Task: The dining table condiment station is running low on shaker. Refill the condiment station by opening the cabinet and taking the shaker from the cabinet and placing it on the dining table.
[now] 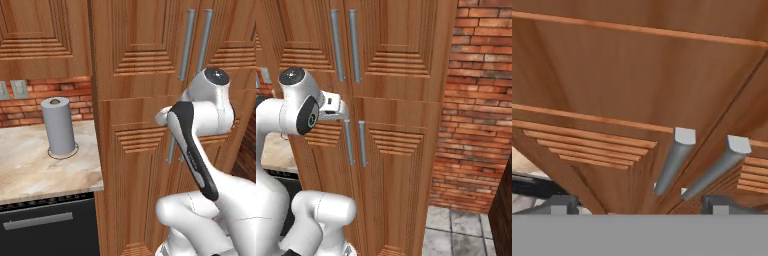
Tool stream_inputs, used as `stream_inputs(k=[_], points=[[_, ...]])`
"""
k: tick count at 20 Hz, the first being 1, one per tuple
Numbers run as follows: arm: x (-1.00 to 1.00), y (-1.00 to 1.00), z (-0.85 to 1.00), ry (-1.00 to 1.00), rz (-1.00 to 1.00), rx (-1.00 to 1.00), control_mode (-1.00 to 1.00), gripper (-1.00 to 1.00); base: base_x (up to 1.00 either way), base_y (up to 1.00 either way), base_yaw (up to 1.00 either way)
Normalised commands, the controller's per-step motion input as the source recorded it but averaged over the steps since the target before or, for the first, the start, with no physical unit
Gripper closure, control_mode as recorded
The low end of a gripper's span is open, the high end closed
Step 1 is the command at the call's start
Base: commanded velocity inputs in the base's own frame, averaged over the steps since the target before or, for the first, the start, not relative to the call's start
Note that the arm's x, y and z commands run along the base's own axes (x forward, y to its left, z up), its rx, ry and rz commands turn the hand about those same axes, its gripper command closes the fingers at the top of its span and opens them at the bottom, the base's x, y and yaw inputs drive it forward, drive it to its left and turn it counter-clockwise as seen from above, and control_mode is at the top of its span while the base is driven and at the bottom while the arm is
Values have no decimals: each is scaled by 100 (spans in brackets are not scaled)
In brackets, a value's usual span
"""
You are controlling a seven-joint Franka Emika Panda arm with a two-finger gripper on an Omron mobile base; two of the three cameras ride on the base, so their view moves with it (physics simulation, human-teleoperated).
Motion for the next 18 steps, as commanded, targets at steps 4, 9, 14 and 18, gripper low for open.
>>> stream_inputs(k=[4,9,14,18], points=[[-56,-48,42,-43,0,0,-100,-100,0,0,0],[-25,-50,65,-38,0,0,-100,-100,0,0,0],[0,-32,64,-30,0,2,-100,-100,0,0,0],[10,-3,37,-19,-2,0,-100,-100,0,0,0]])
